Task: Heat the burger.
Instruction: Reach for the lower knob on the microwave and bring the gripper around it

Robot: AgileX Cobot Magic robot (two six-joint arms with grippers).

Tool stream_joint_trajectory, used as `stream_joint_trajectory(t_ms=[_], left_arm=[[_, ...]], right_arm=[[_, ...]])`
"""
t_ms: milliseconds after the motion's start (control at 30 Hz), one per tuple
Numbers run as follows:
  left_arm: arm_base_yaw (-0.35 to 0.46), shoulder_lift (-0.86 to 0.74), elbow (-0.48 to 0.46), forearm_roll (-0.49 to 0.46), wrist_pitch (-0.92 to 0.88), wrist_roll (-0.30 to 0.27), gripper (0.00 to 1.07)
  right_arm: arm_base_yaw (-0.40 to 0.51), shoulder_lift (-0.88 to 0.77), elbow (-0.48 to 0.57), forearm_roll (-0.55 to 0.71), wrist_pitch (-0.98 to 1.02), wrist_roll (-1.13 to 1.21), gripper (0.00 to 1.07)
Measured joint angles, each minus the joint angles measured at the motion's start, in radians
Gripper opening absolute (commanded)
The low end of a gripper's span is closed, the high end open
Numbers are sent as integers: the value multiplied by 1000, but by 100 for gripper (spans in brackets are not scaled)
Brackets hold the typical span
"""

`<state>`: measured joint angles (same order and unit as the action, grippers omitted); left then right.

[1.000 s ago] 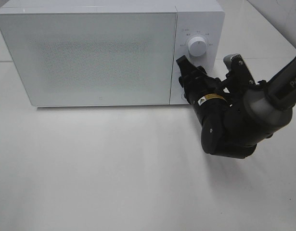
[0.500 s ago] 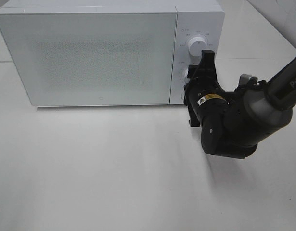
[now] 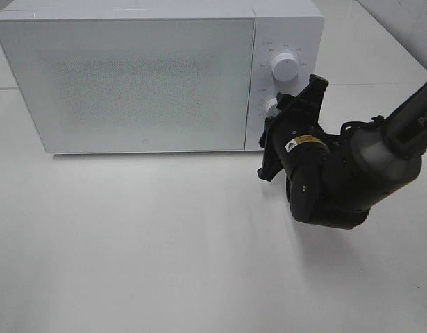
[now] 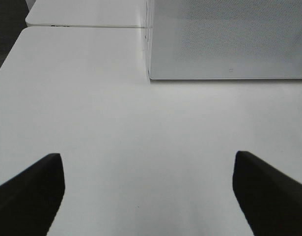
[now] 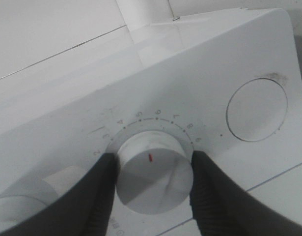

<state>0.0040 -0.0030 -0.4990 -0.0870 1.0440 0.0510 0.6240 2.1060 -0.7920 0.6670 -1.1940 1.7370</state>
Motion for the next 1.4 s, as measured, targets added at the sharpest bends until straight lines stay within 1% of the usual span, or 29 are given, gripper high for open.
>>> stream_joint_trajectory(t_ms=[267, 433, 767, 900, 933, 1067, 1100, 1167, 1200, 1267, 1333, 1367, 1400], left_arm=[[0, 0, 0, 0, 0, 0, 87], [0, 0, 0, 0, 0, 0, 87], [0, 0, 0, 0, 0, 0, 87], [0, 0, 0, 0, 0, 0, 87], [0, 0, 0, 0, 0, 0, 87], [0, 0, 0, 0, 0, 0, 87], [0, 0, 0, 0, 0, 0, 87], [0, 0, 0, 0, 0, 0, 87], [0, 0, 0, 0, 0, 0, 87], [0, 0, 0, 0, 0, 0, 87], [0, 0, 0, 0, 0, 0, 87], [0, 0, 0, 0, 0, 0, 87], [0, 0, 0, 0, 0, -1, 87]], right_arm=[[0, 0, 0, 0, 0, 10, 4], [0, 0, 0, 6, 0, -13, 8], [3, 0, 0, 21, -1, -42, 11], [3, 0, -1, 30, -1, -63, 15], [5, 0, -3, 41, -1, -72, 17], [5, 0, -3, 48, -1, -86, 21], [7, 0, -5, 53, 0, -92, 23], [8, 0, -8, 59, 0, -94, 24], [10, 0, -10, 69, 1, -100, 27], [12, 0, -11, 73, 2, -102, 29], [13, 0, -12, 79, 2, -115, 33], [13, 0, -12, 79, 2, -115, 33], [13, 0, -12, 82, 2, -117, 36]])
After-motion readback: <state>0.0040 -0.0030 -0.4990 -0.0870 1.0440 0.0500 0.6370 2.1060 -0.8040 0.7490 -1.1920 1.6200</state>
